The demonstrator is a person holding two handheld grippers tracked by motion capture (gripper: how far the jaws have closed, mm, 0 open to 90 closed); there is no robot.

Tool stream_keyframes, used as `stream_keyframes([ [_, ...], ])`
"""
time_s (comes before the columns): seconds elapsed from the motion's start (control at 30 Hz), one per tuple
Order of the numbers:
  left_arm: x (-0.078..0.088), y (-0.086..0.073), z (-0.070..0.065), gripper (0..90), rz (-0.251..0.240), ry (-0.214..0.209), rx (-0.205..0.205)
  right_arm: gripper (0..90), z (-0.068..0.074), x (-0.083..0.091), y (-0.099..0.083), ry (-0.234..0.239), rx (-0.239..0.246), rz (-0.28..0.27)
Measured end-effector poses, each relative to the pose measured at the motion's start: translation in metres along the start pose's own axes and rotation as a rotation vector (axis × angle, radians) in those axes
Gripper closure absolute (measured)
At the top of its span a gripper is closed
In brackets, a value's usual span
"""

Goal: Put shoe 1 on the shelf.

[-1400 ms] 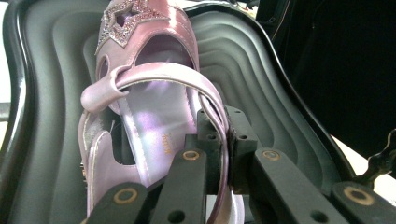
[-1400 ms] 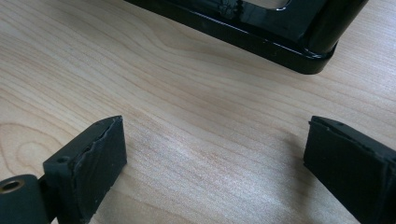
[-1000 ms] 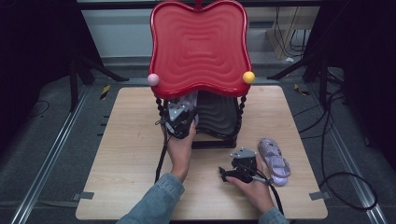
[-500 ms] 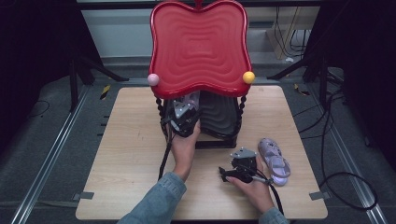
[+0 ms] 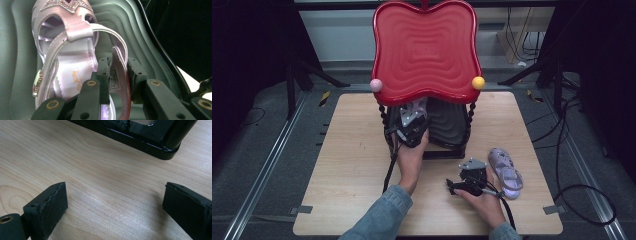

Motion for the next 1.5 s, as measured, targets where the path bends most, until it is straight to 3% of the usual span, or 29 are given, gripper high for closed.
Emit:
stream_keyframes([
  [0.13,0.001,0.001,-0.001,70.3,-0.009,0.000,-0.009,6.1,0.000,0.000,0.000,0.000,0.000,0.000],
  [0.17,0.004,0.002,0.000,63.7,-0.009,0.001,-0.001,6.1,0.000,0.000,0.000,0.000,0.000,0.000],
  [0.23,0.006,0.003,-0.001,61.2,-0.014,-0.003,0.003,6.1,0.000,0.000,0.000,0.000,-0.001,0.000],
  [0.43,0.017,0.006,-0.005,51.8,-0.005,-0.023,-0.026,6.1,0.000,0.000,0.000,0.000,-0.001,0.000],
  [0.57,0.033,0.010,-0.008,47.0,0.002,-0.039,-0.085,6.1,0.000,0.000,0.000,-0.003,0.001,0.001],
  [0.7,0.046,0.011,-0.006,42.4,0.016,-0.063,-0.099,6.1,0.000,0.000,0.000,-0.003,0.001,0.000],
  [0.97,0.068,-0.004,-0.005,34.2,0.056,-0.122,-0.103,6.1,0.000,0.000,0.000,-0.005,-0.001,0.001],
  [1.23,0.081,-0.005,-0.006,29.4,0.061,-0.159,-0.132,6.1,0.000,0.000,0.000,-0.005,-0.001,0.001],
  [1.5,0.097,-0.008,-0.004,25.3,0.091,-0.168,-0.169,6.1,0.000,0.000,0.000,-0.005,-0.002,0.001],
])
Point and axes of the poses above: each handheld gripper's, and its own axes: x roughly backward along the jaws, y roughly out of its top, z roughly to its left, the point moved 1 cm from there along -x, roughly forward along the jaws, and after that the axes turned 2 degrees about -y, right-handed, at the moved point
